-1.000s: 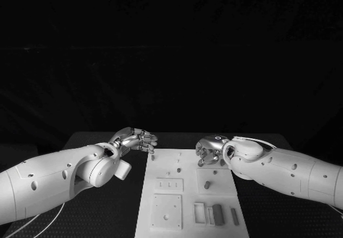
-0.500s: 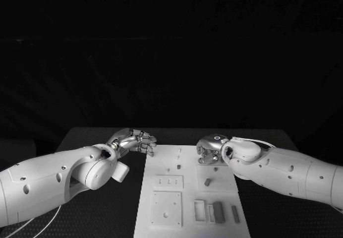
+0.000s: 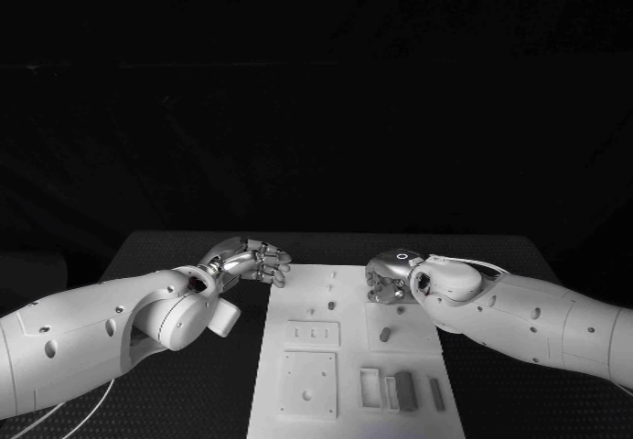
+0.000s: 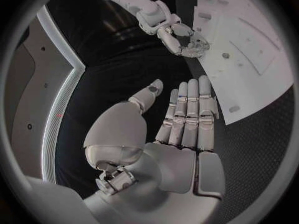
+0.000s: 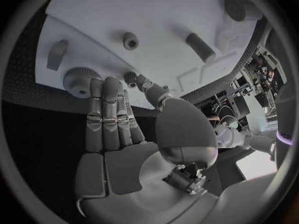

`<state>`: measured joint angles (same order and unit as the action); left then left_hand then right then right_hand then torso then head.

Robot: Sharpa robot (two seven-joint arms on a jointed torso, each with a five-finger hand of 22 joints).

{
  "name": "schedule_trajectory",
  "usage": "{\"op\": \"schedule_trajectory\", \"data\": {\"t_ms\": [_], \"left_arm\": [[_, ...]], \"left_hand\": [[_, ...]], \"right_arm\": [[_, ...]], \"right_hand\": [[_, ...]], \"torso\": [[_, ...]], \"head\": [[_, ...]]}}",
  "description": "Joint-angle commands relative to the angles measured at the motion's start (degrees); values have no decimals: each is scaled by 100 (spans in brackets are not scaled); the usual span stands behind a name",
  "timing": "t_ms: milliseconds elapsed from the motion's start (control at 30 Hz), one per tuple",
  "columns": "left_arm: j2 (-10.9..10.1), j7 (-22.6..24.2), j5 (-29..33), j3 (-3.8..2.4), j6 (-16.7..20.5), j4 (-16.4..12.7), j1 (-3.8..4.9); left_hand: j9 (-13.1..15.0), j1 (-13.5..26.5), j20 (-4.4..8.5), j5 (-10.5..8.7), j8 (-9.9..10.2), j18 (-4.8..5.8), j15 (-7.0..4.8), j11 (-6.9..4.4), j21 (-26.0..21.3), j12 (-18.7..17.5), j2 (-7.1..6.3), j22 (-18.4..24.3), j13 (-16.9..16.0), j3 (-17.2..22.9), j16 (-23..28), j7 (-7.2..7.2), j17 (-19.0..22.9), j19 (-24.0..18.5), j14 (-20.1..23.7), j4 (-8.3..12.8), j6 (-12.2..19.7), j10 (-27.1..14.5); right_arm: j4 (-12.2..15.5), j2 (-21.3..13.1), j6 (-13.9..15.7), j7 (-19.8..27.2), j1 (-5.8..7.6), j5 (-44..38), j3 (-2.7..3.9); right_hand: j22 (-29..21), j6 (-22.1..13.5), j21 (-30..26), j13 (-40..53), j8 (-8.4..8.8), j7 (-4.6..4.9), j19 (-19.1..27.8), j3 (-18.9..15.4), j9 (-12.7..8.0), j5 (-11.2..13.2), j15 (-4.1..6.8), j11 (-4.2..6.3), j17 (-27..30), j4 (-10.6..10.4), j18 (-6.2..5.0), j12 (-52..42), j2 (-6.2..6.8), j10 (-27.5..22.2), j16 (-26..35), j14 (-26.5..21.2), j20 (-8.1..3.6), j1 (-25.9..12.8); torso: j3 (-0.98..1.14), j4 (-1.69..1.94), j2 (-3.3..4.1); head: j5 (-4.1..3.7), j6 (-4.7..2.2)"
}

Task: Assemble the parts on the task board

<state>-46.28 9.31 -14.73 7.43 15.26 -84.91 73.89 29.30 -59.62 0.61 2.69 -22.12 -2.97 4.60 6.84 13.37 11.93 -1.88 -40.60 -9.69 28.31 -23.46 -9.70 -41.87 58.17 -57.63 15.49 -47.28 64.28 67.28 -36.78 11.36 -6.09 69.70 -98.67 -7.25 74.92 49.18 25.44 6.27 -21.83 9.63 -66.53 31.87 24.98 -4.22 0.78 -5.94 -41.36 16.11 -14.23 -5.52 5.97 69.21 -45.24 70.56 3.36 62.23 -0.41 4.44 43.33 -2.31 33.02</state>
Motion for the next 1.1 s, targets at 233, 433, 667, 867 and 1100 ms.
{"op": "schedule_trajectory", "data": {"t_ms": [233,433,667,867,1100], "left_arm": [[-13,15,12,-5,-52,-46,11],[-22,1,12,-5,-66,-55,14],[-29,-22,12,-5,-78,-47,15],[-25,-28,12,-5,-82,-40,15],[-23,-37,12,-5,-87,-39,16]], "left_hand": [[-10,54,47,25,36,-25,1,20,-3,-43,-1,-12,-9,-13,42,-31,-15,-7,-37,-31,-24,19],[-11,59,47,25,40,-24,0,20,-5,-47,-3,-14,-11,-13,48,-32,-21,-8,-37,-36,-24,20],[-13,64,48,25,44,-23,0,21,-7,-53,-4,-16,-13,-12,54,-33,-26,-10,-36,-41,-23,20],[-14,67,48,25,48,-23,0,22,-9,-58,-4,-18,-14,-11,59,-34,-31,-12,-36,-44,-23,19],[-15,68,49,25,50,-23,-1,22,-10,-61,-2,-19,-16,-9,63,-34,-35,-12,-36,-47,-24,20]], "right_arm": [[-82,74,27,6,-38,-99,-79],[-132,101,68,5,-76,-94,-83],[-125,109,26,3,-77,-103,-83],[-133,112,46,-47,-85,-315,-83],[-151,127,308,-97,-86,-423,-83]], "right_hand": [[161,72,231,-17,71,-18,117,21,6,-37,-51,-18,-89,15,-77,83,-1,-28,-232,-78,-3,14],[159,84,314,-19,86,-19,134,25,7,-37,-51,-17,-105,14,-77,98,-34,-17,-306,-89,-9,19],[157,151,424,-14,75,-45,140,41,22,-38,-39,-6,-116,26,-77,103,-117,19,-399,-83,-29,36],[162,401,684,47,1,-141,57,395,72,-54,41,74,-170,14,-77,24,-189,255,-653,35,-94,374],[159,754,1316,246,-111,-279,6,680,235,-41,200,251,-441,64,-77,-104,-250,655,-1289,77,-239,604]], "torso": [[14,5,54],[17,20,75],[15,5,86],[17,0,98],[17,7,110]], "head": [[-6,-5],[14,4],[32,21],[28,18],[10,9]]}}
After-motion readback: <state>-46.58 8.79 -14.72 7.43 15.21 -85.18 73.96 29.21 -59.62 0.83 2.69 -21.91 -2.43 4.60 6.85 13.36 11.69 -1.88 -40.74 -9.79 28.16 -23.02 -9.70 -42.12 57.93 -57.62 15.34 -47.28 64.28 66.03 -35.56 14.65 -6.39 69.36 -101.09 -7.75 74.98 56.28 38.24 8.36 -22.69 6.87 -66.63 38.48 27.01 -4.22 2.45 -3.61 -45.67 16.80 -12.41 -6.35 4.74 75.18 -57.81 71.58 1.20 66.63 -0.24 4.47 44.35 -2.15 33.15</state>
